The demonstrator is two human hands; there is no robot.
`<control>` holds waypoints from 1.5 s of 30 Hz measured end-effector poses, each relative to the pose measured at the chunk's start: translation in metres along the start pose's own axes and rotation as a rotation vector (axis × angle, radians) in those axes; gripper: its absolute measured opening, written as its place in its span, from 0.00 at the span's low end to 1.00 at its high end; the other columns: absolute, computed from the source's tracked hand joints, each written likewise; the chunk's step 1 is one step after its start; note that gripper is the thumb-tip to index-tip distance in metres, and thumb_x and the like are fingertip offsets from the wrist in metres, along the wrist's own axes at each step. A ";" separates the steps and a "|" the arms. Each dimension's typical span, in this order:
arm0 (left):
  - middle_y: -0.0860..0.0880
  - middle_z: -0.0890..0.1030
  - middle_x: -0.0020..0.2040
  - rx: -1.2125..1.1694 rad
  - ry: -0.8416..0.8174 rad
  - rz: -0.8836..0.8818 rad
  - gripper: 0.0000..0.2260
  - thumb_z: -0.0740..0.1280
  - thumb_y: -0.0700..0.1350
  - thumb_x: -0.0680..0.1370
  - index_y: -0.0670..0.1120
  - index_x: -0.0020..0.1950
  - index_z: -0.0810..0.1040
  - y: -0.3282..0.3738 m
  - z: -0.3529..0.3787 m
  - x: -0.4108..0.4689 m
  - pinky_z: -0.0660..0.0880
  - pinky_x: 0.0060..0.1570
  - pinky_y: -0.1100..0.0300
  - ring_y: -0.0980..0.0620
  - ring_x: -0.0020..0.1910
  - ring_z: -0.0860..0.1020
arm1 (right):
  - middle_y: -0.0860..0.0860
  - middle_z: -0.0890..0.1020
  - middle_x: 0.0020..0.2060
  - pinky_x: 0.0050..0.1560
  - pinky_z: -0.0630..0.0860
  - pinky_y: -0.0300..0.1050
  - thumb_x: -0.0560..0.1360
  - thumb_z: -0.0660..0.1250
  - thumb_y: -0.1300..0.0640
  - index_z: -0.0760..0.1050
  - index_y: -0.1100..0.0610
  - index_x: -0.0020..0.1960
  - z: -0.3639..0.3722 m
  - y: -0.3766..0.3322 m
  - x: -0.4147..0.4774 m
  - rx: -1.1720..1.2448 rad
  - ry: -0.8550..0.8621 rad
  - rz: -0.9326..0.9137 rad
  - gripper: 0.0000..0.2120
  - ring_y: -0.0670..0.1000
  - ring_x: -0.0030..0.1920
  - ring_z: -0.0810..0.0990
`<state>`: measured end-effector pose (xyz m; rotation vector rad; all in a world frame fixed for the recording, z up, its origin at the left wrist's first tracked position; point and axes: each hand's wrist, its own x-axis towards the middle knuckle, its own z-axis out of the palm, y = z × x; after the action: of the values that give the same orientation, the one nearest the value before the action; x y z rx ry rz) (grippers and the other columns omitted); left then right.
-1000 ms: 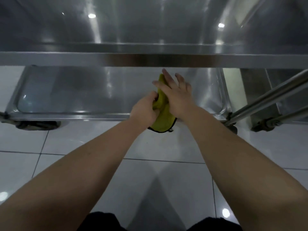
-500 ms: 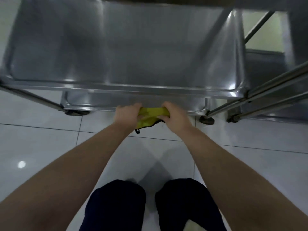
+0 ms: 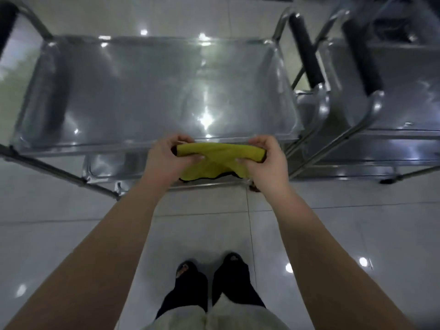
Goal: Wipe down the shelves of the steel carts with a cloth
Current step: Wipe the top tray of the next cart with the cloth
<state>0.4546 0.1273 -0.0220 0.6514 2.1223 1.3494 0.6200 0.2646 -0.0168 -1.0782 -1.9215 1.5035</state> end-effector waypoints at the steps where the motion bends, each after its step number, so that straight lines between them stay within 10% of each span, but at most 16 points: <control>1: 0.55 0.81 0.37 0.001 -0.008 0.037 0.13 0.79 0.39 0.66 0.53 0.42 0.79 0.022 -0.003 -0.002 0.75 0.36 0.66 0.66 0.33 0.77 | 0.47 0.80 0.45 0.39 0.74 0.31 0.67 0.77 0.66 0.73 0.49 0.49 -0.011 -0.019 -0.006 0.001 0.040 -0.009 0.20 0.38 0.41 0.78; 6: 0.54 0.80 0.37 -0.017 -0.058 0.235 0.14 0.79 0.41 0.67 0.56 0.40 0.78 0.102 0.007 -0.009 0.76 0.39 0.59 0.55 0.38 0.78 | 0.46 0.80 0.41 0.39 0.78 0.38 0.69 0.73 0.68 0.76 0.48 0.46 -0.067 -0.077 -0.036 0.105 0.224 -0.005 0.16 0.40 0.40 0.78; 19: 0.62 0.80 0.43 0.000 -0.227 0.778 0.10 0.75 0.44 0.70 0.55 0.47 0.78 0.266 0.155 -0.040 0.69 0.46 0.74 0.65 0.47 0.76 | 0.52 0.83 0.46 0.46 0.77 0.43 0.72 0.71 0.69 0.78 0.50 0.48 -0.249 -0.114 -0.083 0.244 0.658 -0.122 0.15 0.48 0.46 0.81; 33: 0.60 0.79 0.42 -0.032 -0.133 0.807 0.10 0.75 0.45 0.71 0.55 0.47 0.78 0.417 0.418 -0.043 0.72 0.46 0.64 0.59 0.45 0.77 | 0.47 0.81 0.49 0.41 0.76 0.33 0.76 0.68 0.65 0.76 0.46 0.52 -0.539 -0.089 -0.019 0.122 0.640 -0.228 0.14 0.42 0.47 0.80; 45: 0.62 0.77 0.40 -0.070 -0.185 0.802 0.10 0.75 0.44 0.71 0.56 0.45 0.76 0.503 0.586 0.052 0.67 0.40 0.75 0.66 0.41 0.74 | 0.47 0.83 0.46 0.48 0.77 0.35 0.74 0.71 0.66 0.75 0.48 0.50 -0.693 -0.058 0.115 0.126 0.754 -0.234 0.14 0.43 0.48 0.81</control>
<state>0.8619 0.7387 0.2217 1.6386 1.7004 1.6503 1.0630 0.7560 0.2274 -1.1049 -1.3436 0.8878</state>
